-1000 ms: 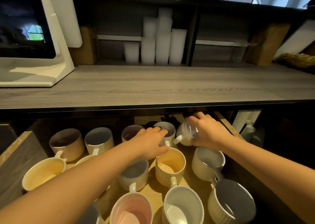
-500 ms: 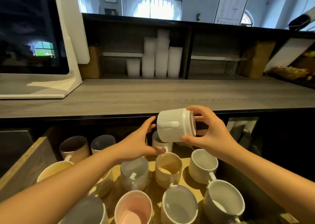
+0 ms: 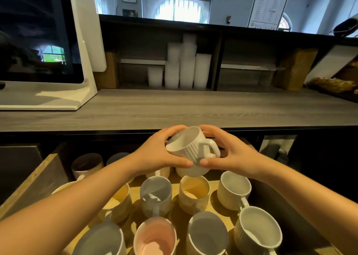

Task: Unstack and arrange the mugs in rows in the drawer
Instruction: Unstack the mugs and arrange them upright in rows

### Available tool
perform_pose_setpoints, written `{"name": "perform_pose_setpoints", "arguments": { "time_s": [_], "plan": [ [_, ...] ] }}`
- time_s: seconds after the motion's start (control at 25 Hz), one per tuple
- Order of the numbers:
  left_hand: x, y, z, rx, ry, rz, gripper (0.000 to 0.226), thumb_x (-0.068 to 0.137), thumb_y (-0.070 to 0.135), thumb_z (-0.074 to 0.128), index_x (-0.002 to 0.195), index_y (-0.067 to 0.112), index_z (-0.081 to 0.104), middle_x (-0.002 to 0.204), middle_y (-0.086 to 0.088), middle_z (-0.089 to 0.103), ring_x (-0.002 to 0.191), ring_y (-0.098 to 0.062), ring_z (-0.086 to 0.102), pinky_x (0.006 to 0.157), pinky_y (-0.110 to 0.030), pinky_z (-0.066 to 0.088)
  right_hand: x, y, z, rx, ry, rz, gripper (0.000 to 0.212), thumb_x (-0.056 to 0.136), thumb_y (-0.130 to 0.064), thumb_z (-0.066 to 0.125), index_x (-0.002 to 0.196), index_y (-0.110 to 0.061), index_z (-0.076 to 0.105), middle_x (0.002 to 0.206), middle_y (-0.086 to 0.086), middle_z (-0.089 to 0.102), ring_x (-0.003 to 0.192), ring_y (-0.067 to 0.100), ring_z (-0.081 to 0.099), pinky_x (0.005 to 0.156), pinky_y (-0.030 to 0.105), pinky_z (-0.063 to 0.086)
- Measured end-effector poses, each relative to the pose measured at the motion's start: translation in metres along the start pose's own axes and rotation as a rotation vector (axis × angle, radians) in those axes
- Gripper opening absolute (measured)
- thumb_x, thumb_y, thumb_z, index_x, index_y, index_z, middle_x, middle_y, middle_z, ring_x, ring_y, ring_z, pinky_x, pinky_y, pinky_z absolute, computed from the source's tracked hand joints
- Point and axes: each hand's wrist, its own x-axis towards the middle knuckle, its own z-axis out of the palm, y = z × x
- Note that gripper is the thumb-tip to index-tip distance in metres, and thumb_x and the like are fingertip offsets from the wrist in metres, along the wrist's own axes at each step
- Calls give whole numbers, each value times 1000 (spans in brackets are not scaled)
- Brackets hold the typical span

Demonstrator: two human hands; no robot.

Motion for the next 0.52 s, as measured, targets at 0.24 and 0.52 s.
{"name": "perform_pose_setpoints", "arguments": {
  "time_s": [0.24, 0.52],
  "plan": [
    [9, 3, 14, -41, -25, -40, 103, 62, 25, 85, 142, 38, 21, 135, 5, 46, 122, -13, 46, 97, -29, 44, 6, 3, -11, -194, -48, 114, 89, 76, -29, 75, 144, -39, 18, 135, -15, 38, 115, 3, 41, 85, 17, 43],
    [22, 1, 40, -77, -120, 11, 97, 69, 19, 81, 143, 32, 20, 132, 9, 46, 122, -6, 44, 93, -16, 41, 0, 18, -19, -233, -58, 212, 72, 56, -48, 74, 118, -35, 39, 109, -15, 49, 100, 10, 53, 78, 15, 49]
  ]
}}
